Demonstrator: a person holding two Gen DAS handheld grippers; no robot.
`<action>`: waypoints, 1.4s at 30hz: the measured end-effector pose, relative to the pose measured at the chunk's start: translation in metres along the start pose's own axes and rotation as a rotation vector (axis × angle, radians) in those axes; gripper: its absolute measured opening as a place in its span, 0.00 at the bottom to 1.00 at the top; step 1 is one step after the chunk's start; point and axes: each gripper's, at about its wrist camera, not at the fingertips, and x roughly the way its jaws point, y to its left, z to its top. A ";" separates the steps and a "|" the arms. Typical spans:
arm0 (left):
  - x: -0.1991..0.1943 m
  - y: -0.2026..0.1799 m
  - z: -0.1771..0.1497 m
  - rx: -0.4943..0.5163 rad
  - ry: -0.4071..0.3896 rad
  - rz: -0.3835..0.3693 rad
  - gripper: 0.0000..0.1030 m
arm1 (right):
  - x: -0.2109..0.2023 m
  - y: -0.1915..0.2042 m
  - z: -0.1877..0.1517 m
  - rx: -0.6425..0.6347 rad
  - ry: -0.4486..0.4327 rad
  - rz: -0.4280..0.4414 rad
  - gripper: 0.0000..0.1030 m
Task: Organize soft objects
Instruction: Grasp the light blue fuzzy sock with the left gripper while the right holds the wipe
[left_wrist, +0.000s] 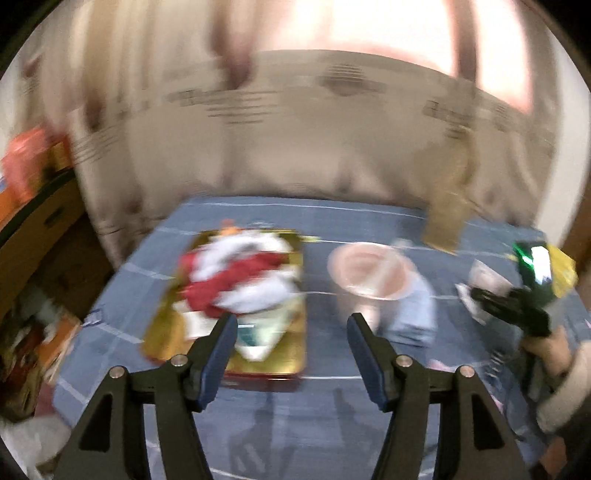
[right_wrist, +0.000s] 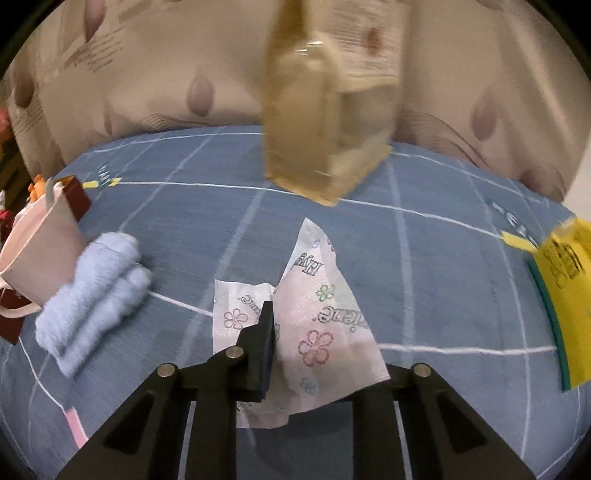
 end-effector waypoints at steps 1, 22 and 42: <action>0.002 -0.012 0.001 0.021 0.009 -0.035 0.61 | -0.002 -0.008 -0.002 0.014 0.000 -0.006 0.17; 0.130 -0.126 -0.010 0.042 0.325 -0.147 0.61 | -0.018 -0.093 -0.030 0.181 -0.011 -0.003 0.18; 0.155 -0.155 -0.005 0.077 0.366 -0.154 0.10 | -0.018 -0.094 -0.030 0.184 -0.013 0.005 0.19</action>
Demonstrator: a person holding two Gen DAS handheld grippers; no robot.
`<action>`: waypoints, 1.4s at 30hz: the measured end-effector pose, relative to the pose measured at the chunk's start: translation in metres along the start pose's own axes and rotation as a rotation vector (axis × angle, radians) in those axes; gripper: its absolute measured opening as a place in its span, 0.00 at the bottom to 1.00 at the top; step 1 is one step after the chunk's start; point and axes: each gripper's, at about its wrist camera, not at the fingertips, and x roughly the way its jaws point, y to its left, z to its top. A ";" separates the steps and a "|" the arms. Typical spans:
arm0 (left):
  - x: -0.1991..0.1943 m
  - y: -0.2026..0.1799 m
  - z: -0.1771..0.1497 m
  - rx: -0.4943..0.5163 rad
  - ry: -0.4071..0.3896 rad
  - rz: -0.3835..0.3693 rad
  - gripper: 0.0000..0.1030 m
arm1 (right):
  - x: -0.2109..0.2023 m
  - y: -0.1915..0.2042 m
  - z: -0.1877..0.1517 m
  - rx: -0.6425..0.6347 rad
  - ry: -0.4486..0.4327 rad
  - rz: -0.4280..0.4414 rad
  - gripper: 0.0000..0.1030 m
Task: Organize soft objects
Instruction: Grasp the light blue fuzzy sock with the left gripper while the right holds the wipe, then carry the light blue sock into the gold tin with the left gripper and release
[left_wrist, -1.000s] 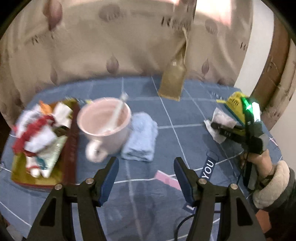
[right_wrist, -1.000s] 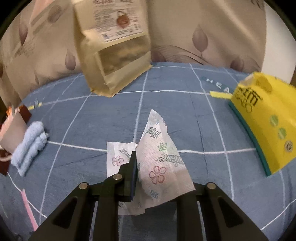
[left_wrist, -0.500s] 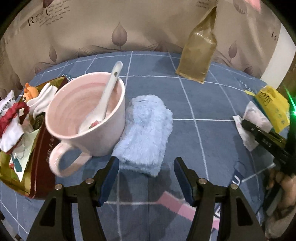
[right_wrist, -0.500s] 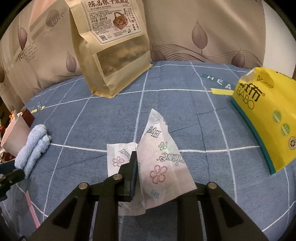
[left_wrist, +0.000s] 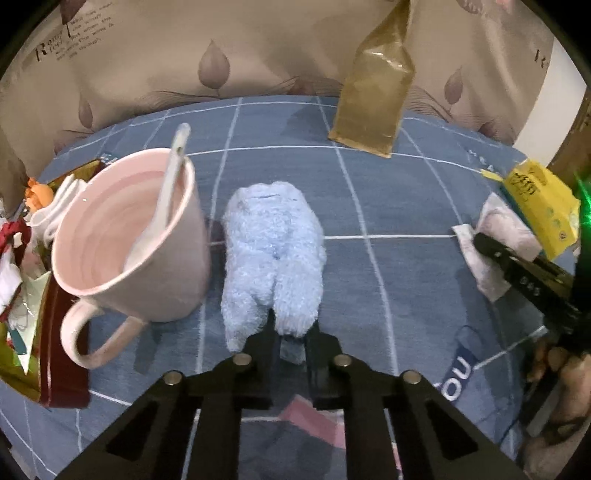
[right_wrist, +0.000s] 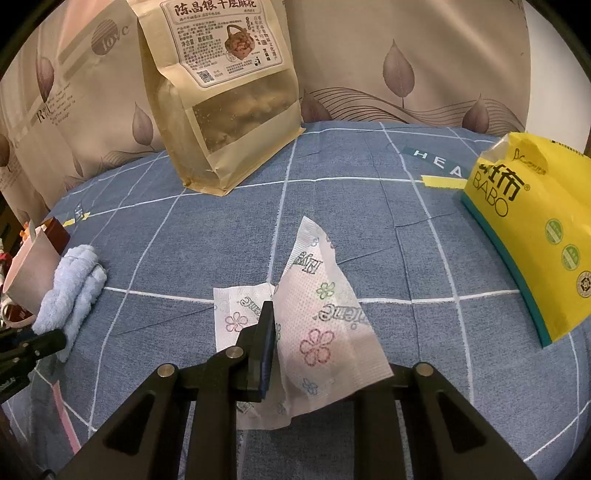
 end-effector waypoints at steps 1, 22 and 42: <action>-0.001 -0.002 0.000 0.000 0.001 -0.011 0.09 | 0.000 0.000 0.000 0.000 0.000 0.001 0.19; -0.065 -0.038 0.003 0.093 -0.089 -0.155 0.07 | 0.000 -0.001 -0.001 0.009 0.000 0.014 0.19; -0.133 -0.016 0.022 0.093 -0.224 -0.129 0.07 | 0.000 0.000 -0.001 0.010 0.000 0.014 0.19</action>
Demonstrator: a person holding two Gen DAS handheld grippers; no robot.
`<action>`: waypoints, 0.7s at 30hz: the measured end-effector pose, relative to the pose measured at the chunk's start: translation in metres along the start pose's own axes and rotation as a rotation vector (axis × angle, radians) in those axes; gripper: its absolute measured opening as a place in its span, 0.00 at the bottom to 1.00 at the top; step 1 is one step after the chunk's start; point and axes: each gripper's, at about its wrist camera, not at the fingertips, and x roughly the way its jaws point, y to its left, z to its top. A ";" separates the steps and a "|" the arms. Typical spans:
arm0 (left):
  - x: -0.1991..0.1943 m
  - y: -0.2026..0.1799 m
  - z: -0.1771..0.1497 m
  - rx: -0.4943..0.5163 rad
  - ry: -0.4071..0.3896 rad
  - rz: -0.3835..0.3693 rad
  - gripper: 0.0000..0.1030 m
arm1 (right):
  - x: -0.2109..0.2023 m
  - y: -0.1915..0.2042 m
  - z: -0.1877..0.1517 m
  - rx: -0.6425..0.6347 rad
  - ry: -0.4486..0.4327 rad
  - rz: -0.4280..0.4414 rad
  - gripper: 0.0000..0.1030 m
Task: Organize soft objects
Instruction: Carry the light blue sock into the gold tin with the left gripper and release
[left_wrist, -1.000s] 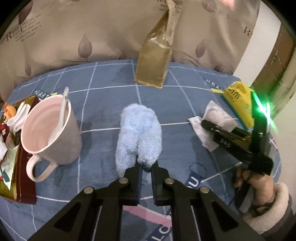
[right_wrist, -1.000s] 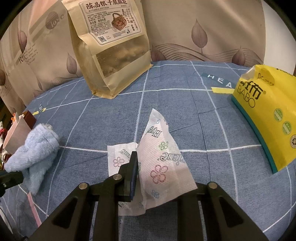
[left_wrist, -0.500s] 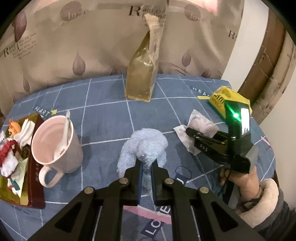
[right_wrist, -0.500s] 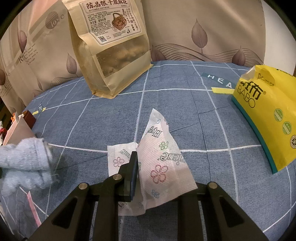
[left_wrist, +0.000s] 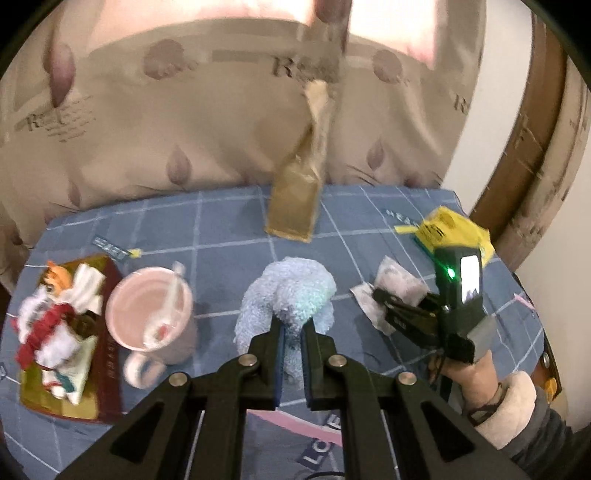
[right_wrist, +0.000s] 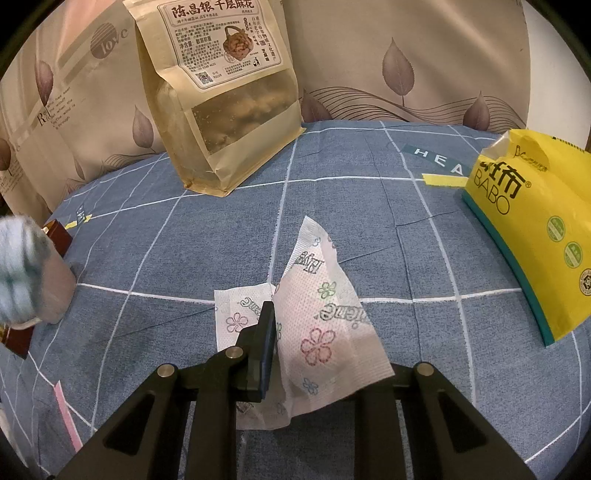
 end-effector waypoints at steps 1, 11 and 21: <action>-0.006 0.007 0.003 -0.008 -0.015 0.019 0.07 | 0.000 -0.001 0.000 0.001 0.000 0.001 0.19; -0.055 0.094 0.014 -0.105 -0.100 0.218 0.07 | 0.000 0.000 0.000 -0.001 0.000 -0.001 0.19; -0.089 0.177 -0.006 -0.221 -0.112 0.386 0.07 | 0.001 0.000 0.000 -0.005 0.000 -0.005 0.19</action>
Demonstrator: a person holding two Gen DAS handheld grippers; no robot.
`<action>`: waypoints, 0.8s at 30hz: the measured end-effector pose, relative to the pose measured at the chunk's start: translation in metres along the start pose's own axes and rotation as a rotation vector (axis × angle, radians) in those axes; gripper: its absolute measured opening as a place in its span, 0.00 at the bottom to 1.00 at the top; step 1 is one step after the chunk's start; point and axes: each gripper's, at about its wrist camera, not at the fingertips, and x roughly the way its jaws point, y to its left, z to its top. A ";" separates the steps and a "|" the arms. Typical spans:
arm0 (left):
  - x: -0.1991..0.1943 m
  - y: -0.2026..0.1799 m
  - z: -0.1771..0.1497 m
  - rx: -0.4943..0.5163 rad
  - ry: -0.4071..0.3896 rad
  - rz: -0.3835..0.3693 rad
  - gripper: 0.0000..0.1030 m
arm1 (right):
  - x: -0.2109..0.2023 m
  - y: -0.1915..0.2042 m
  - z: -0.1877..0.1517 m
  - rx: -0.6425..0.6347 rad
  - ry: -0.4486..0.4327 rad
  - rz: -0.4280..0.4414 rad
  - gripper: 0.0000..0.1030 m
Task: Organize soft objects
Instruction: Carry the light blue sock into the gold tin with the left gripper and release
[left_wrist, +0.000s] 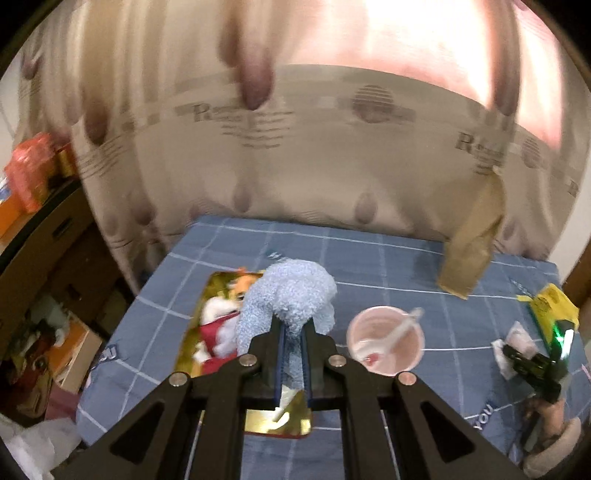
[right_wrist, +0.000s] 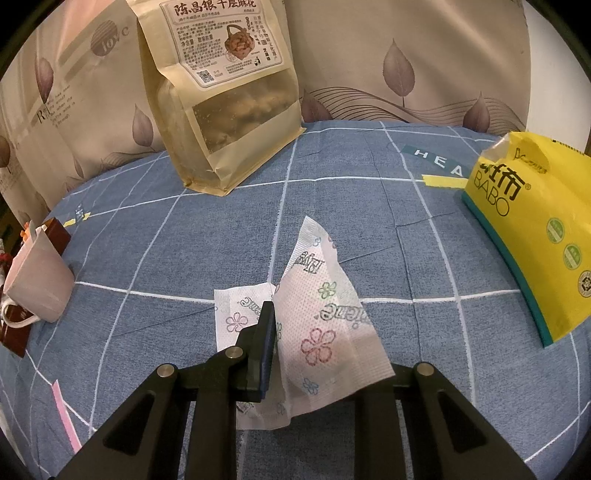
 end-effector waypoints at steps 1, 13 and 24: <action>0.001 0.005 -0.002 -0.009 0.002 0.011 0.07 | 0.000 0.000 0.000 0.000 0.000 0.000 0.19; 0.029 0.072 -0.038 -0.110 0.089 0.122 0.07 | 0.001 0.005 0.000 -0.031 0.003 -0.036 0.20; 0.068 0.093 -0.078 -0.127 0.209 0.144 0.07 | 0.002 0.013 0.000 -0.066 0.006 -0.078 0.20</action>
